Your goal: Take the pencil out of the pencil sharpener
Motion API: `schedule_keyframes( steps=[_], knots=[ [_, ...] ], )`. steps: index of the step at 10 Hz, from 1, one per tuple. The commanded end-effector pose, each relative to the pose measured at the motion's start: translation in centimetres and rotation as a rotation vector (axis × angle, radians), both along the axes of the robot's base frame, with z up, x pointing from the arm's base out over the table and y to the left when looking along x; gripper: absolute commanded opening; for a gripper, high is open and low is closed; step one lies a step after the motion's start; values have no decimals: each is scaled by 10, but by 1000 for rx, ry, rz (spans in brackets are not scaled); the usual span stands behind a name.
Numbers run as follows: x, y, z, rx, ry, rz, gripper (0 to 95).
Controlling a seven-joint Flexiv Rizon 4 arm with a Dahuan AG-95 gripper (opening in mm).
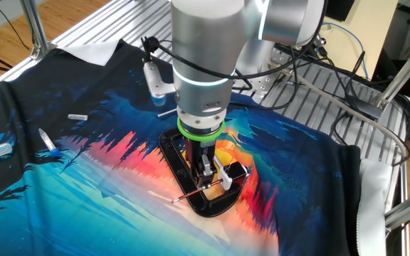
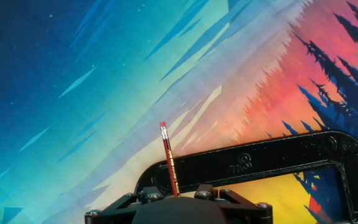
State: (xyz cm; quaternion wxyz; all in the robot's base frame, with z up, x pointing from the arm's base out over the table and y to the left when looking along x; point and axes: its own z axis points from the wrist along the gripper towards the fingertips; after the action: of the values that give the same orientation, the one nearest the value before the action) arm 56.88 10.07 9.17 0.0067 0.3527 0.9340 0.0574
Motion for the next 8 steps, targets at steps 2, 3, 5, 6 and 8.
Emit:
schedule_keyframes(
  steps=[2,3,5,6,8],
  knots=[
    [2,2,-9,1,-5,-5,380],
    [3,2,-12,0,-9,-4,380],
    [4,3,-17,0,-16,-4,380],
    [5,3,-19,1,-16,-4,380],
    [6,4,-25,1,-18,-7,380]
  ],
)
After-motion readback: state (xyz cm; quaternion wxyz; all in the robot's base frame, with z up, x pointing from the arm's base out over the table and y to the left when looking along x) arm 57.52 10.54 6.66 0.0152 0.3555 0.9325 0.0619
